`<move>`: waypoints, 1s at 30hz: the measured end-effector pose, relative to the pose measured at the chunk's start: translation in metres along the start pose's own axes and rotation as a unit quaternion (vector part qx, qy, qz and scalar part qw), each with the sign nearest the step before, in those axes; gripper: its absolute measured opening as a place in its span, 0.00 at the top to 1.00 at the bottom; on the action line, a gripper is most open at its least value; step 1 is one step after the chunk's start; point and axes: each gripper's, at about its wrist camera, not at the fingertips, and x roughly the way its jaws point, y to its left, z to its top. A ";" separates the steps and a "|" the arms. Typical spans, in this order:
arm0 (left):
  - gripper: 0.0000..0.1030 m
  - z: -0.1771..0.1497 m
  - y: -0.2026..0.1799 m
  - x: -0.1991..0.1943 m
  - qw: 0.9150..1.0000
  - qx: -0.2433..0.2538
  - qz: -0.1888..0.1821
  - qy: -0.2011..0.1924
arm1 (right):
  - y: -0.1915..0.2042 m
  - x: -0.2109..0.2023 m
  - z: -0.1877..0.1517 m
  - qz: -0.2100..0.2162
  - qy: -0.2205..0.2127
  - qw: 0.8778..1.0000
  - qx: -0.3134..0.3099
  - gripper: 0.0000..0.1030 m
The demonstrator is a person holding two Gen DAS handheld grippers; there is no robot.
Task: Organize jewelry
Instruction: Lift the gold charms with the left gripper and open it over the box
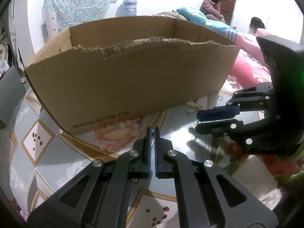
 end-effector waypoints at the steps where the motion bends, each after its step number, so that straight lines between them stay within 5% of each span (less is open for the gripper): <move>1: 0.98 0.001 -0.001 -0.004 1.000 0.000 -0.004 -0.004 | 0.001 -0.005 0.001 0.001 -0.006 1.000 0.000 0.84; 10: 0.98 0.043 -0.002 -0.066 0.994 -0.004 -0.074 -0.087 | -0.001 -0.075 0.036 0.027 -0.111 0.993 0.011 0.84; 15: 0.98 0.082 0.010 -0.079 0.990 -0.003 -0.062 -0.124 | -0.016 -0.088 0.067 0.023 -0.145 0.989 0.027 0.84; 22: 0.98 0.121 0.034 -0.029 0.998 -0.008 0.003 -0.064 | -0.046 -0.040 0.105 0.009 -0.090 0.993 0.074 0.84; 30: 0.98 0.129 0.056 0.023 0.998 -0.014 0.053 0.010 | -0.068 0.009 0.122 -0.015 -0.023 0.993 0.115 0.83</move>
